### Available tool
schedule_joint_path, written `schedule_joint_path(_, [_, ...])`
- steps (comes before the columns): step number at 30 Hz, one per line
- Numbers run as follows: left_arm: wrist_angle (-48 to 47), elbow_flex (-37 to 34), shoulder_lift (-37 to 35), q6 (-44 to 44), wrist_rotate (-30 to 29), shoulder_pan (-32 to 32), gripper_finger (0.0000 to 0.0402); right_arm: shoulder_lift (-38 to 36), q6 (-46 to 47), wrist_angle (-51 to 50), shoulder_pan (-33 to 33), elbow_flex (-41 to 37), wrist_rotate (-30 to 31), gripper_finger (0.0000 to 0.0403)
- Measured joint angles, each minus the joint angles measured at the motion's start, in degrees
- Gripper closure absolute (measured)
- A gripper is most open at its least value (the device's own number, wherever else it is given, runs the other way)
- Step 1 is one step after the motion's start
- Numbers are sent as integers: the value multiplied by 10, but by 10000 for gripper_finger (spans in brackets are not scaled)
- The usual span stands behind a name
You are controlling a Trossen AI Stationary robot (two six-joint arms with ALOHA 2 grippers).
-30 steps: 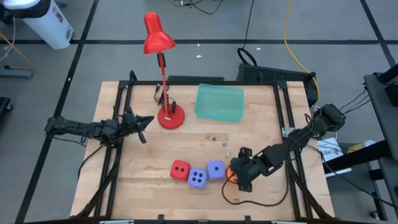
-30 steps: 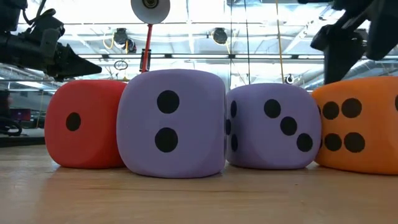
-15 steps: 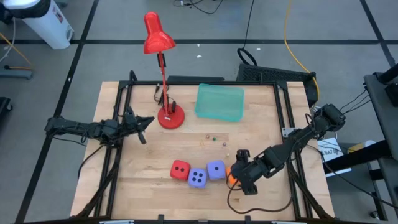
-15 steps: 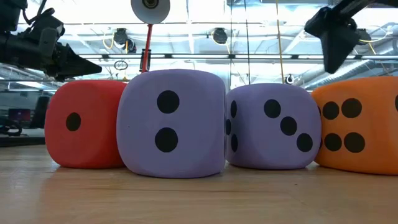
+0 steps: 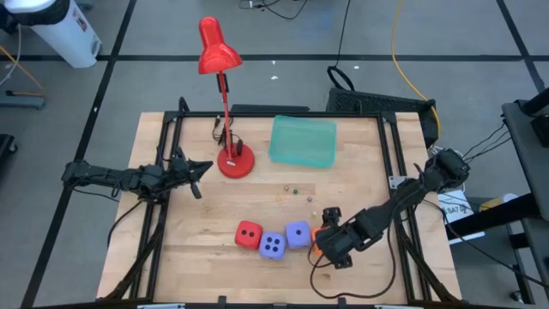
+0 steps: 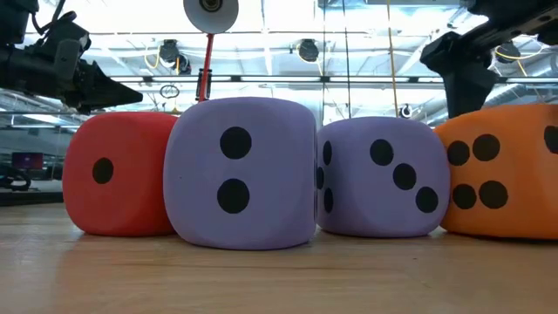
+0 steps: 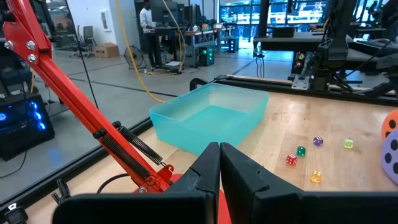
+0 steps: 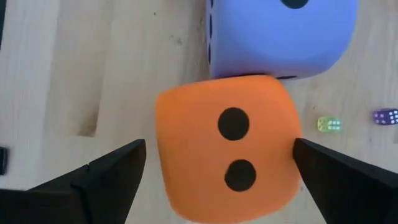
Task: Pick & Place Dice
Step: Put the big orange dice into the green bin
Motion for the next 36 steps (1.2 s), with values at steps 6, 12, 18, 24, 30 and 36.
schedule_joint_path(6, [0,0,0,0,0,0,380,38,-8,-6,-7,0,10,4])
schedule_joint_path(12, [-4,0,0,-2,0,0,380,79,-12,-2,-3,-1,-13,4])
schedule_joint_path(18, [-5,0,0,-3,1,0,380,115,-14,18,16,1,-8,4])
schedule_joint_path(24, [-5,0,0,-3,1,0,380,117,12,19,24,1,21,4])
schedule_joint_path(30, [-7,0,0,-9,1,0,380,88,64,15,26,-4,61,7])
schedule_joint_path(36, [-9,0,0,-21,1,0,380,45,85,21,33,-3,104,8])
